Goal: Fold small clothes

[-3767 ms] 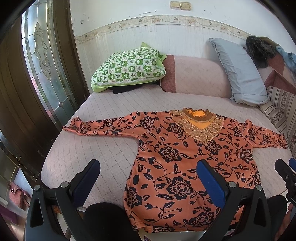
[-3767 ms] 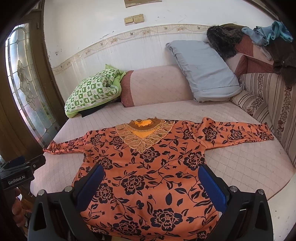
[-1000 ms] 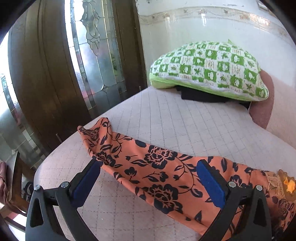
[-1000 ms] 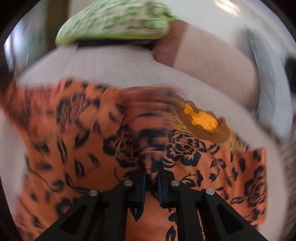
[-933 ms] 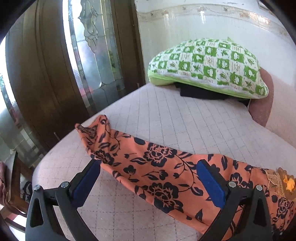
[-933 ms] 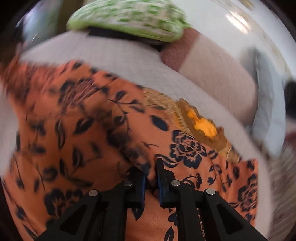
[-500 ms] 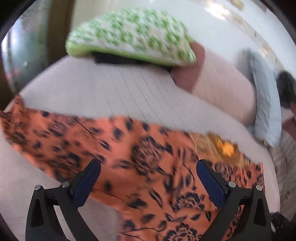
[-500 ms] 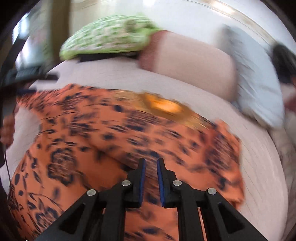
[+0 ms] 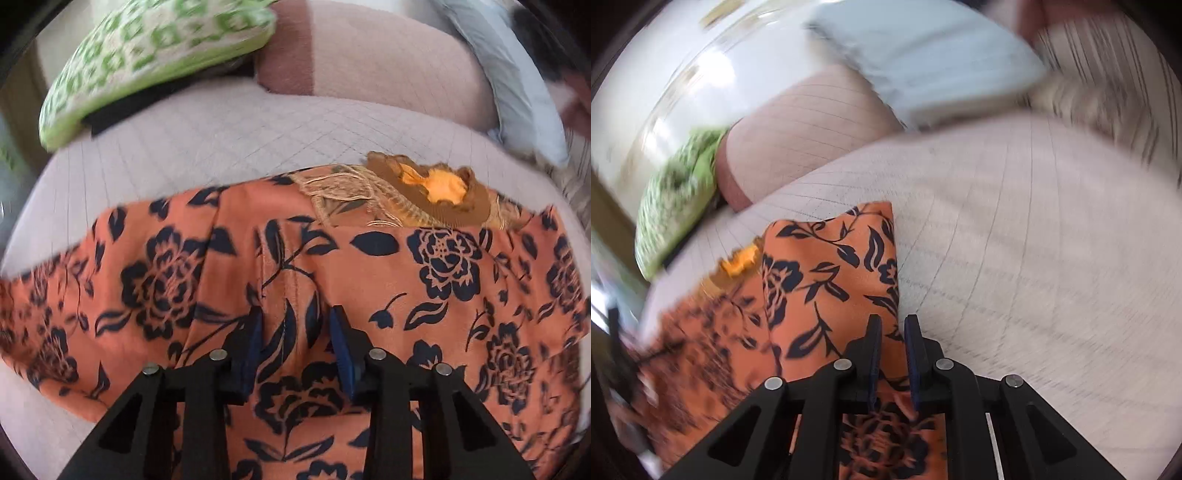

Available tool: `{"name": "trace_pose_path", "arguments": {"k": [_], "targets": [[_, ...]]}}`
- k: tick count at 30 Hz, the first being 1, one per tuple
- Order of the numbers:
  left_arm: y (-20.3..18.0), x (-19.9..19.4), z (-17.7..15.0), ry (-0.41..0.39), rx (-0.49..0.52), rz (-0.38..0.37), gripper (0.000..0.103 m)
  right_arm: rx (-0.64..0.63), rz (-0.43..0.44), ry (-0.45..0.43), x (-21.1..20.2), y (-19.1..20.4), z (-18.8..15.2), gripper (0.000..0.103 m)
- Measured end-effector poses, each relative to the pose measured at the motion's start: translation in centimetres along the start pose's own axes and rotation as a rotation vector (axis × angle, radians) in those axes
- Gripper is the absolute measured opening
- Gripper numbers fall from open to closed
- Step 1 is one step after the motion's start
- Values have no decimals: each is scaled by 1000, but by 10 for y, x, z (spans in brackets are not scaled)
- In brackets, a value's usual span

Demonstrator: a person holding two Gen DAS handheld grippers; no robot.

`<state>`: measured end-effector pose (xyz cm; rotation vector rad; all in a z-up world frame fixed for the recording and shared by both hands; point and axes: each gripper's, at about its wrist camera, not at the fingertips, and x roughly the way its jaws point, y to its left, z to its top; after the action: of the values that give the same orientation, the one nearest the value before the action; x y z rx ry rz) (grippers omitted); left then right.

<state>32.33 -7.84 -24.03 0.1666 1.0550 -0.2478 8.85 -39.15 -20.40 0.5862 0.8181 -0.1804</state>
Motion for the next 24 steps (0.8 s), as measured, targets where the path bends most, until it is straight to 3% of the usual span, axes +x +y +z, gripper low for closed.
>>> {"name": "trace_pose_path", "arguments": {"k": [7, 10, 14, 16, 17, 18, 20, 22, 23, 24], "targets": [[-8, -6, -2, -60, 38, -42, 12, -55, -14, 6, 11, 18, -1, 15], [-1, -16, -4, -90, 8, -116, 11, -65, -10, 21, 15, 21, -5, 15], [-3, -24, -12, -88, 20, -99, 12, -91, -25, 17, 15, 28, -8, 15], [-1, -21, -13, -66, -2, -113, 24, -84, -25, 17, 15, 28, -8, 15], [1, -18, -13, -53, -12, -119, 44, -77, -23, 20, 15, 28, -8, 15], [1, -15, -12, -53, -25, -118, 56, -71, -24, 21, 16, 28, -7, 15], [0, -14, -18, -51, -42, -124, 55, -68, -24, 17, 14, 27, -7, 15], [1, -12, -20, -55, -67, -110, 34, -60, -24, 2, 11, 24, -6, 15], [2, -11, -19, -62, -73, -92, 17, -53, -28, -8, 10, 23, -6, 15], [3, -13, -18, -71, -84, -107, 11, -40, -31, -19, 8, 20, -6, 15]]}}
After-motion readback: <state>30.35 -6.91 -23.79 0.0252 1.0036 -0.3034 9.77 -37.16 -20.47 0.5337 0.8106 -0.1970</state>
